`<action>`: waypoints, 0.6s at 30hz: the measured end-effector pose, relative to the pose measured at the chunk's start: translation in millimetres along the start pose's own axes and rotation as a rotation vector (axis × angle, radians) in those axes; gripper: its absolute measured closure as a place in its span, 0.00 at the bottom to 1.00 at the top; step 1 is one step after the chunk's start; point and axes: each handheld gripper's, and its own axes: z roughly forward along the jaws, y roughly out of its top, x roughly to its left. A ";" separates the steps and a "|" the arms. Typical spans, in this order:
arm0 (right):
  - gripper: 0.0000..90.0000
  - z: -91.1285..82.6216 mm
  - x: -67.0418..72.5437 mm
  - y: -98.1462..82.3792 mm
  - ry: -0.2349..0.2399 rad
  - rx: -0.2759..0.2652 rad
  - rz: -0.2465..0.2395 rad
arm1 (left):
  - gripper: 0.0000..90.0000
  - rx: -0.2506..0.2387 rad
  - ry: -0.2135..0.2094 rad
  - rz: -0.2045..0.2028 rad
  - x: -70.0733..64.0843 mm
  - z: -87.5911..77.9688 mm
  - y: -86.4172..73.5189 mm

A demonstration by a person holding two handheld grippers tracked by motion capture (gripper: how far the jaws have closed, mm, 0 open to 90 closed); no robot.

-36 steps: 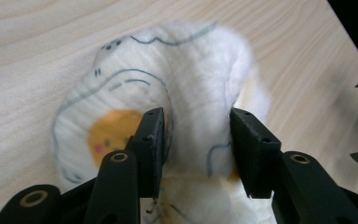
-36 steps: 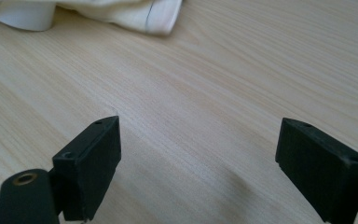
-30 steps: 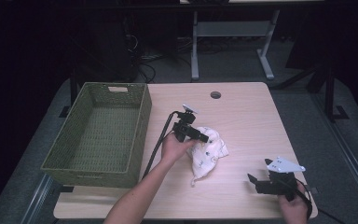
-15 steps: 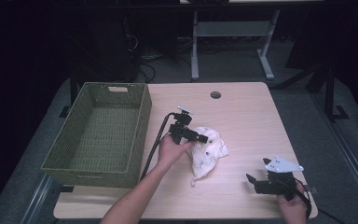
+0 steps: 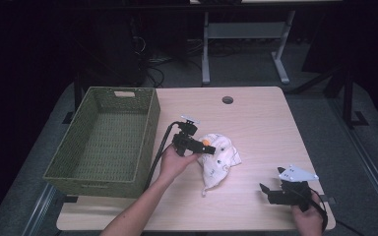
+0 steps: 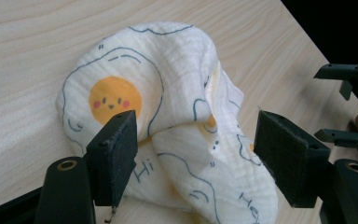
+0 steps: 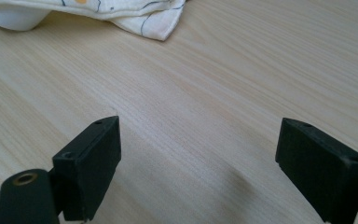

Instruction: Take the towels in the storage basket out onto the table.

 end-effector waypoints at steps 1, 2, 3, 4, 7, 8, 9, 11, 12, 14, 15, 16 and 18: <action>0.15 0.1 -0.1 0.0 0.000 0.002 0.000 | 0.32 0.006 -0.006 0.002 0.5 -1.0 -0.6; 0.15 0.4 -0.1 -0.1 0.001 0.001 0.001 | 0.32 -0.002 -0.013 -0.004 0.5 -1.7 -1.3; 0.15 0.4 0.2 0.0 -0.001 0.000 0.003 | 0.32 0.000 -0.015 0.003 0.8 -3.2 -2.1; 0.15 0.5 0.5 0.2 -0.002 -0.001 0.000 | 0.32 -0.003 -0.014 0.002 0.4 -4.0 -2.7; 0.15 0.7 1.1 0.4 -0.002 -0.001 0.000 | 0.32 -0.006 -0.017 0.007 1.0 -7.0 -5.6; 0.15 0.8 1.3 0.2 -0.002 0.001 -0.001 | 0.32 -0.003 -0.016 0.008 1.0 -8.2 -6.7; 0.15 0.7 1.4 0.1 -0.002 0.001 0.001 | 0.32 -0.007 -0.019 0.010 1.2 -9.5 -8.1; 0.15 0.5 1.3 -0.1 -0.003 0.000 0.001 | 0.32 -0.012 -0.022 0.011 1.1 -12.6 -10.5; 0.15 0.3 1.3 -0.2 -0.004 0.001 0.002 | 0.32 -0.015 -0.021 0.014 0.6 -13.6 -11.3; 0.15 0.4 1.4 -0.2 -0.004 0.001 0.001 | 0.32 -0.017 -0.016 0.027 -0.7 -16.0 -13.6; 0.15 0.4 1.5 -0.2 -0.003 0.001 0.001 | 0.32 -0.017 -0.020 0.032 -0.4 -17.1 -15.1; 0.15 0.4 1.8 -0.2 -0.002 0.002 0.002 | 0.32 -0.026 -0.026 0.021 -0.7 -17.3 -16.6; 0.15 0.3 1.9 0.0 -0.003 0.001 0.001 | 0.32 -0.033 -0.031 0.026 -1.1 -18.1 -20.3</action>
